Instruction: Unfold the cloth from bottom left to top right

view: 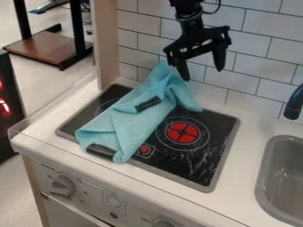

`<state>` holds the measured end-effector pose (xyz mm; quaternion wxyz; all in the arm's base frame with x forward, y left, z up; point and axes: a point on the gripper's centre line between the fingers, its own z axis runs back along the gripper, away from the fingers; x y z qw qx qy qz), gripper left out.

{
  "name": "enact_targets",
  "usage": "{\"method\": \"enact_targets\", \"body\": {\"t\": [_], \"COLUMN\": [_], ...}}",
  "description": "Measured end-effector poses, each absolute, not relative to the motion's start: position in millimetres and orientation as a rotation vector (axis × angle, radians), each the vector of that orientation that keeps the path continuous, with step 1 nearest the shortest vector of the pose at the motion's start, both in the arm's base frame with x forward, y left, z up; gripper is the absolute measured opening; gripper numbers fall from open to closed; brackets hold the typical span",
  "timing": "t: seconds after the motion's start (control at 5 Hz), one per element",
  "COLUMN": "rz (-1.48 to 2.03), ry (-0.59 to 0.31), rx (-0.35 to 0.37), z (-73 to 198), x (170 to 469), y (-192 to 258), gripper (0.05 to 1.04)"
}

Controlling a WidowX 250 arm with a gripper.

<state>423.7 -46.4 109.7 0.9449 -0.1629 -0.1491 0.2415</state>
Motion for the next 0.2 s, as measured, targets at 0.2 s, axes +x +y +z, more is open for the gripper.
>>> {"method": "enact_targets", "body": {"t": [0.2], "rz": [0.484], "ry": [-0.308], "rx": [-0.331], "z": [111.7], "x": [423.2], "y": [-45.8], "gripper": [0.999]}}
